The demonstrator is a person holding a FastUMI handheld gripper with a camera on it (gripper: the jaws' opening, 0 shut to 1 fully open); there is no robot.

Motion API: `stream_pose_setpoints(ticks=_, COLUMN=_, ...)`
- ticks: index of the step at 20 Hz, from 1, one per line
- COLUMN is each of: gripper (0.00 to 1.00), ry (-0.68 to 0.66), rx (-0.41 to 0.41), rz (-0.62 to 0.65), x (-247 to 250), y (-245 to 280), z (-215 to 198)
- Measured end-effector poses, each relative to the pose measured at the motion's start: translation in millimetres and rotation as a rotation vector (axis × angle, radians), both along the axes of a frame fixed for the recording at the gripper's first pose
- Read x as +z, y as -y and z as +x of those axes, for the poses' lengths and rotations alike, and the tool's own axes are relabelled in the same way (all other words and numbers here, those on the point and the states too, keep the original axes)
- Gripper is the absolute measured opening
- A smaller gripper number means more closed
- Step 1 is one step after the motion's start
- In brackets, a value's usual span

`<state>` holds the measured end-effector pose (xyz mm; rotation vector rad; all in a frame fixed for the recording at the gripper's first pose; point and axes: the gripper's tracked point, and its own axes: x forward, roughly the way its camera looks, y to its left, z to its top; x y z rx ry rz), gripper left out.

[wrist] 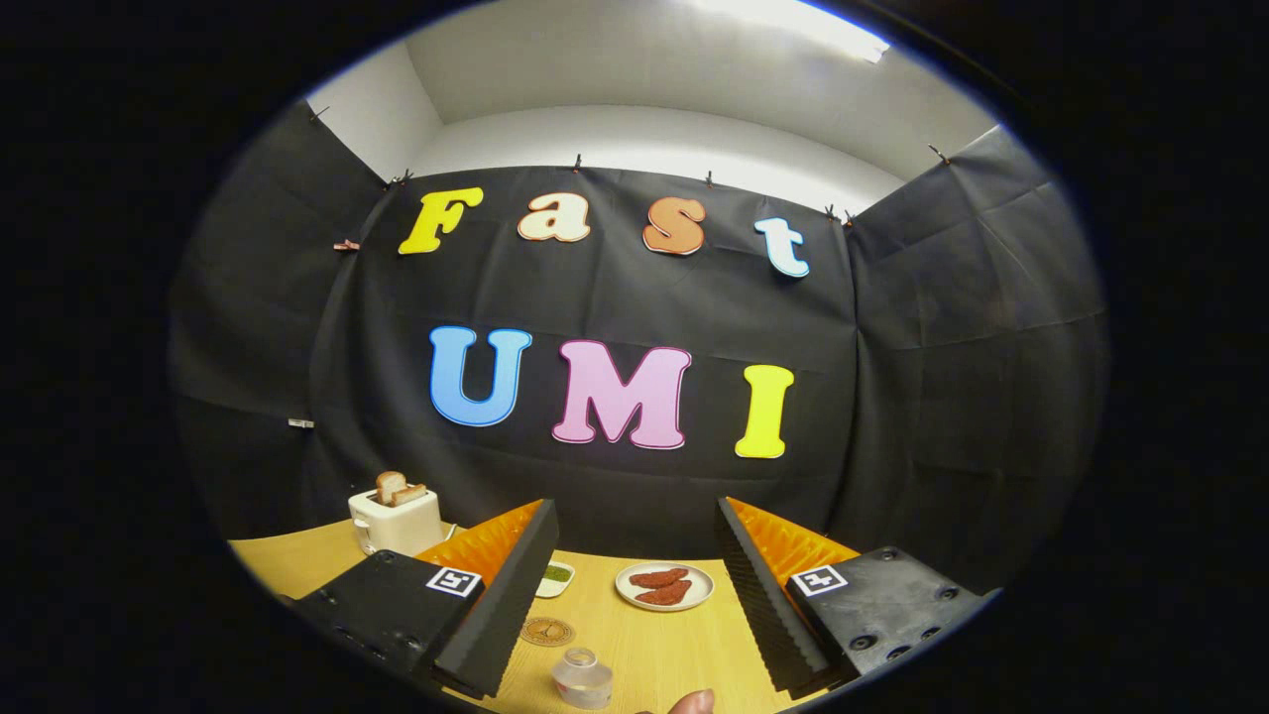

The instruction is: Take the bottle from table, then pour the juice into the cup, finally place the bottle on the coaster

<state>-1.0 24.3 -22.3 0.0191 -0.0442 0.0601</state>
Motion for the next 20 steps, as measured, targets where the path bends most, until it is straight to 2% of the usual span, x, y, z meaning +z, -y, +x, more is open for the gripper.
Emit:
stream_pose_setpoints(ticks=6, gripper=0.97, ry=-0.004, rx=0.071, rz=-0.005, x=-69.5, y=-25.2, z=-6.9)
stream_pose_setpoints(ticks=11, gripper=0.97, ry=-0.076, rx=0.082, rz=0.010, x=-149.6, y=-39.0, z=-9.1)
stream_pose_setpoints(ticks=16, gripper=0.97, ry=-0.138, rx=0.069, rz=-0.007, x=-222.3, y=-46.8, z=-10.7)
stream_pose_setpoints(ticks=20, gripper=0.97, ry=-0.169, rx=0.024, rz=0.005, x=-258.9, y=-45.2, z=-8.1)
